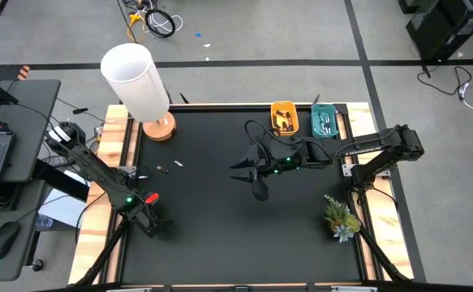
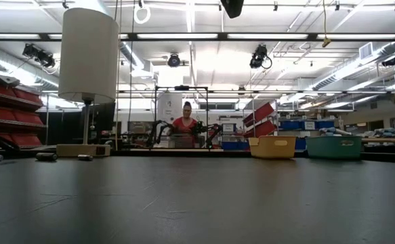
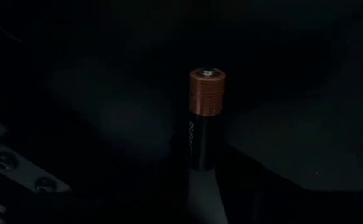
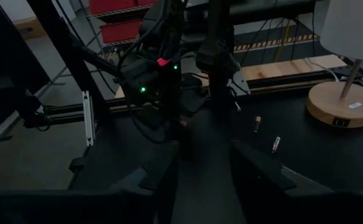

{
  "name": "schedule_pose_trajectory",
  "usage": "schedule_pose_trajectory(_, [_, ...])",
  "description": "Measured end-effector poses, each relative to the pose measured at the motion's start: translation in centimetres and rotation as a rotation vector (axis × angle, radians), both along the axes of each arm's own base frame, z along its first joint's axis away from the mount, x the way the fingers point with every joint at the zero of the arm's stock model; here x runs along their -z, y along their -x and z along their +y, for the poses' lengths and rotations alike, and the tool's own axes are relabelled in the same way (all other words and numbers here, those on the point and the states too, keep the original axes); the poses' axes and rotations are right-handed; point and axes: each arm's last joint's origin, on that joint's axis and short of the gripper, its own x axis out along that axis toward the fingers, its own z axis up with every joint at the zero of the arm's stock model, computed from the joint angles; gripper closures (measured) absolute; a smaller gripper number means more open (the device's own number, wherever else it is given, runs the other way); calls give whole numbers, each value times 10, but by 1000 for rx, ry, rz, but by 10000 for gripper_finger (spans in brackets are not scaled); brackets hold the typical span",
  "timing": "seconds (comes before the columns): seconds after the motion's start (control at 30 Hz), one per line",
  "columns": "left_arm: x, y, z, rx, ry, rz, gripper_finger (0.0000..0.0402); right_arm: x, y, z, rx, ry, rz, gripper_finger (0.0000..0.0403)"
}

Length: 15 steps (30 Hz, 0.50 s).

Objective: Sort batteries
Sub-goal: Put the bottom black battery into the yellow bin

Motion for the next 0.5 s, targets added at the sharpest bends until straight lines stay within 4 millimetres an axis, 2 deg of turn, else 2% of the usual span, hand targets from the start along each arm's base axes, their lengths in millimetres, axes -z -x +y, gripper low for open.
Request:
schedule_pose_trajectory(0.33, [-7, -5, -3, 0, -40, -47, 332, 0, 0, 0, -3, 7, 0, 252])
schedule_pose_trajectory(0.5, [-15, -14, -5, 9, -114, -188, 333, 0, 0, 0, -8, 23, -1, 252])
